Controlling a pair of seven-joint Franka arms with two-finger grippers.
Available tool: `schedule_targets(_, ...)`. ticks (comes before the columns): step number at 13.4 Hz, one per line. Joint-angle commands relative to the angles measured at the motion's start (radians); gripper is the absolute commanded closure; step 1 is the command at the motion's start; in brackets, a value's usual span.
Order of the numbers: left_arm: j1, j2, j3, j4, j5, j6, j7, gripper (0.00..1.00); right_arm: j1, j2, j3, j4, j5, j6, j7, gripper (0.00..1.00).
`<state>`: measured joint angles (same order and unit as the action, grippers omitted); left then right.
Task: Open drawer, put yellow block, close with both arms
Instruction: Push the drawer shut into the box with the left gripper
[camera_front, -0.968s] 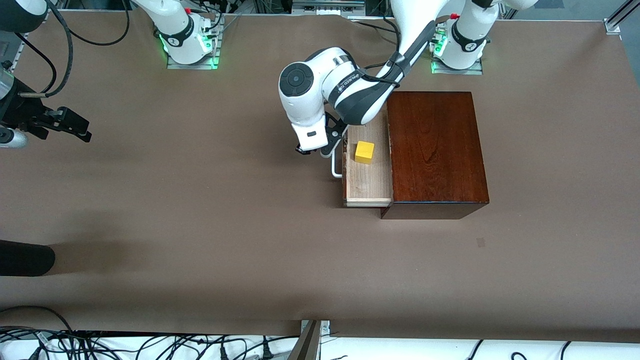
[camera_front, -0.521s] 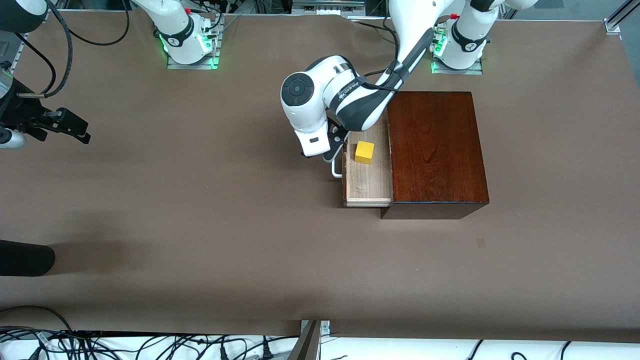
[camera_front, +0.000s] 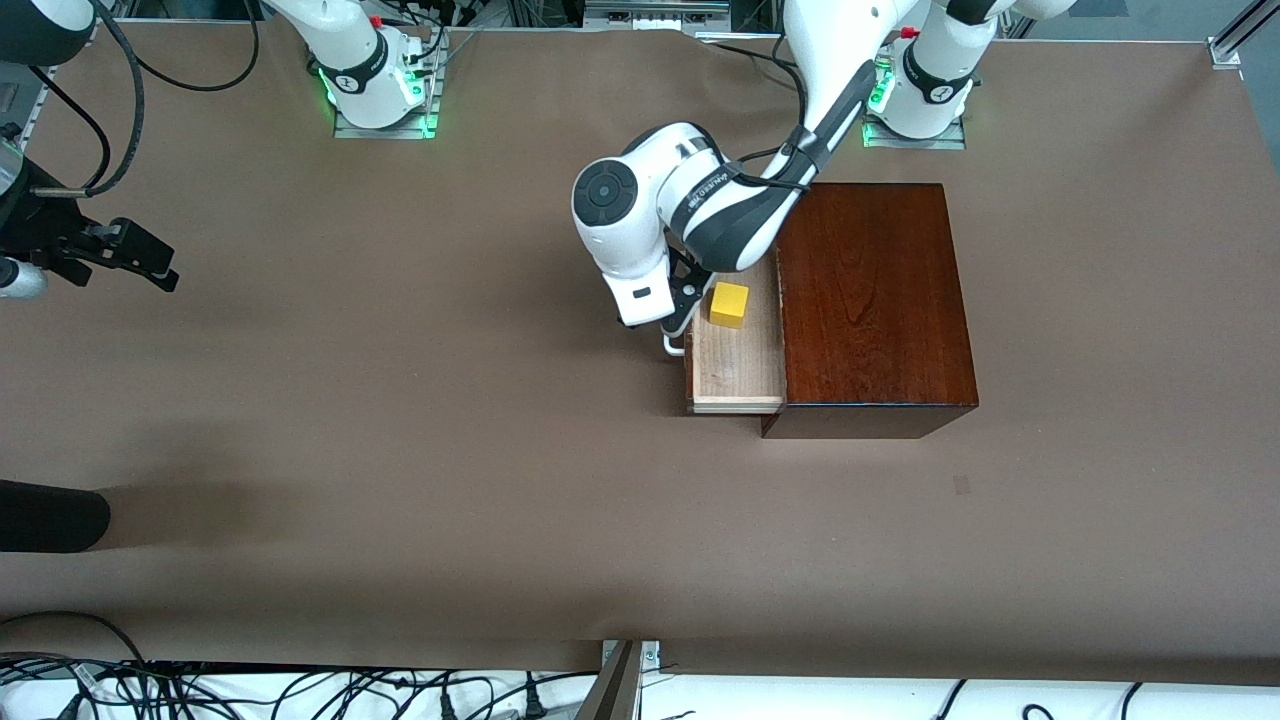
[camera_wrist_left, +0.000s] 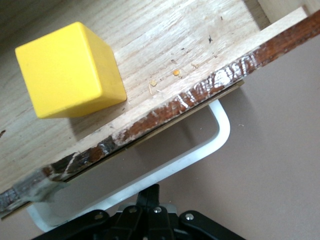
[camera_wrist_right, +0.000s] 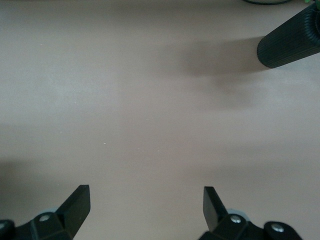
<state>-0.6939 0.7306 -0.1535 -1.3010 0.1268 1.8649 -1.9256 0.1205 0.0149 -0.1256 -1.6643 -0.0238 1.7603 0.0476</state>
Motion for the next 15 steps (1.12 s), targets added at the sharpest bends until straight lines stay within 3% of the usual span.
schedule_targets(1,0.037,-0.054,0.002,-0.041,0.030,-0.061,-0.009,1.00,-0.002,-0.006,0.000,-0.002,0.015,0.005,0.009,0.00)
schedule_targets(7,0.097,-0.146,0.002,-0.182,0.031,-0.062,0.046,1.00,-0.004,-0.007,0.000,-0.003,0.010,0.001,0.008,0.00)
schedule_targets(15,0.160,-0.189,0.005,-0.238,0.031,-0.070,0.145,1.00,-0.004,-0.007,-0.002,-0.003,0.010,0.001,0.002,0.00)
